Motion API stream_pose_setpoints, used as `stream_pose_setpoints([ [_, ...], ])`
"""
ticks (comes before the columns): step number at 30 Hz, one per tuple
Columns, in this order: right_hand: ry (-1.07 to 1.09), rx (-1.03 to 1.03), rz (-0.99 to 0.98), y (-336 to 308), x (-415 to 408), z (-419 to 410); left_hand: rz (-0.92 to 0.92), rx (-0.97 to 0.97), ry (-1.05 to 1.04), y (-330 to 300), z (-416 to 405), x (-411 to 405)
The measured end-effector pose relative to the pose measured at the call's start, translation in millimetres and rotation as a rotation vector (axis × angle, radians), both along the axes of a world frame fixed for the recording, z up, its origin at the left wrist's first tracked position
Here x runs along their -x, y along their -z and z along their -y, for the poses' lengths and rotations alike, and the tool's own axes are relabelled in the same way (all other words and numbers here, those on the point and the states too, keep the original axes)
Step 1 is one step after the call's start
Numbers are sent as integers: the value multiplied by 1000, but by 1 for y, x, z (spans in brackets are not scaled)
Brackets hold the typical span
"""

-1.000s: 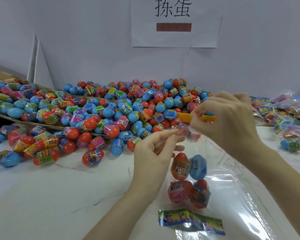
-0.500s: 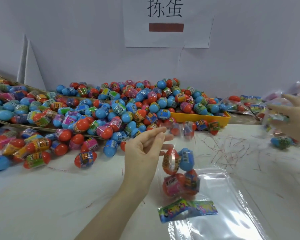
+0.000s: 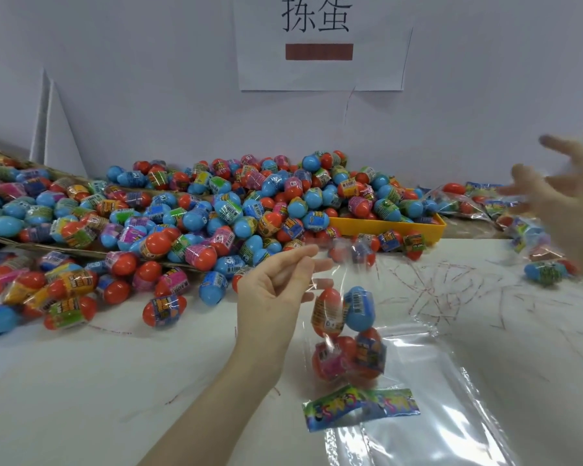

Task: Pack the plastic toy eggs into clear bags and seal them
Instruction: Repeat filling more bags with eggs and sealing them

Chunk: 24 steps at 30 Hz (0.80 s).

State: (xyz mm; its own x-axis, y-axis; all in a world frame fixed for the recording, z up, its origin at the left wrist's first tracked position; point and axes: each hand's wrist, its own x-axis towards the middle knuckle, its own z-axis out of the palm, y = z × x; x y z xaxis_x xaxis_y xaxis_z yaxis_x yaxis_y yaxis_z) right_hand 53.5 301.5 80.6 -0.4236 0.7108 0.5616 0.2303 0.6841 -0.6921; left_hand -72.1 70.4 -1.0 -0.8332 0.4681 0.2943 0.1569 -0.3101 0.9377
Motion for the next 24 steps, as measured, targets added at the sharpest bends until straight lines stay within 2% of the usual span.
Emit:
stream_pose_setpoints([
  [2, -329, 114, 53, 10, 12, 35, 49, -11, 23, -1, 1, 1],
  [4, -566, 319, 232, 25, 23, 65, 112, -26, 57, -3, 1, 0],
  [6, -731, 522, 370, 40, 31, 80, 170, -49, 90, -5, 2, 1],
  [9, -865, 667, 349, 54, 33, 90, 199, -67, 139, -6, 2, 2],
  [13, -831, 818, 186, 62, 33, 91, 177, -14, 149, -6, 2, 4],
  [19, -806, 855, 125, 64, 28, 93, 93, 300, 276, -4, 8, 7],
  [22, -834, 860, 140, 63, 26, 94, 59, 274, 257, -3, 9, 7],
  [24, -780, 845, 125, 63, 24, 93, 88, 241, 233, -3, 9, 8],
])
